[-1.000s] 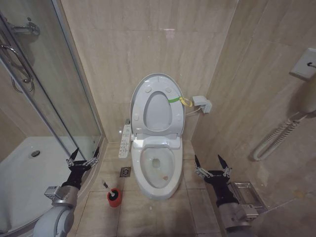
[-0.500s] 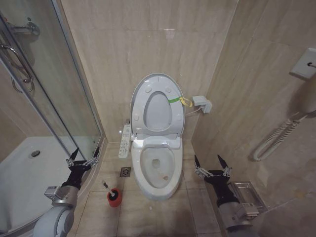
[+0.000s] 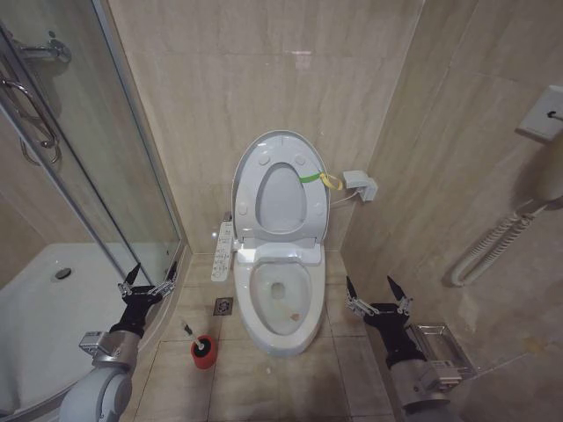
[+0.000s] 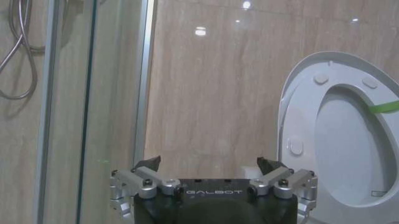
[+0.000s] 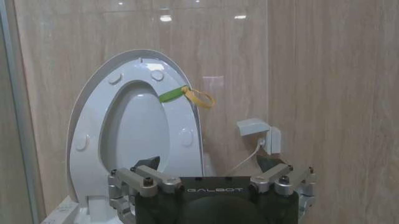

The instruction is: Open the toilet lid, clean the toilet bowl with a toilet brush, close the toilet lid, and flush.

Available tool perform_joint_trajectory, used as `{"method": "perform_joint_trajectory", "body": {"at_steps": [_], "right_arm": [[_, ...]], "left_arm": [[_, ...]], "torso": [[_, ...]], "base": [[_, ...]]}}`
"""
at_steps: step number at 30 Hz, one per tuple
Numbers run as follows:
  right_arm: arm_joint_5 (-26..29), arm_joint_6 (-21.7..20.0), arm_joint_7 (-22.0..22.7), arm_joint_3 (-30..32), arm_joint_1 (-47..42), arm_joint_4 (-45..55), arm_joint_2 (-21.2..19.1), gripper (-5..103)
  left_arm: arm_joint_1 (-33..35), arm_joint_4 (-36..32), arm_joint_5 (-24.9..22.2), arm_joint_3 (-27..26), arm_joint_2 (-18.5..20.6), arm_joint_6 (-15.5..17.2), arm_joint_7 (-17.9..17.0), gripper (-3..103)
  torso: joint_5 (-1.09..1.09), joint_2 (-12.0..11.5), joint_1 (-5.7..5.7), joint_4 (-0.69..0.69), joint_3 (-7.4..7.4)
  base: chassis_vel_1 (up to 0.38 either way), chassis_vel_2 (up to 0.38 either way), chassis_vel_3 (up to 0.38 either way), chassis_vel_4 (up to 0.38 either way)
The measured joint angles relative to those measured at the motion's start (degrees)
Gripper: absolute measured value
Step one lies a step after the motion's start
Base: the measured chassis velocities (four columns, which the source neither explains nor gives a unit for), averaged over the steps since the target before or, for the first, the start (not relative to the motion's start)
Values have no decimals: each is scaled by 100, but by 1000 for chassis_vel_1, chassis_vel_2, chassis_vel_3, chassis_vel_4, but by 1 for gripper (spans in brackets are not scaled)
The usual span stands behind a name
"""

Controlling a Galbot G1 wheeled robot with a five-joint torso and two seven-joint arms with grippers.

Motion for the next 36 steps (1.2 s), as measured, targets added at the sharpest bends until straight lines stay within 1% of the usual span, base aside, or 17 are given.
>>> {"method": "perform_joint_trajectory", "body": {"at_steps": [36], "right_arm": [[2, 7, 0, 0, 1, -6, 0, 100]], "left_arm": [[0, 0, 0, 0, 0, 0, 0, 100]], "torso": [[0, 0, 0, 0, 0]], "base": [[0, 0, 0, 0]]}}
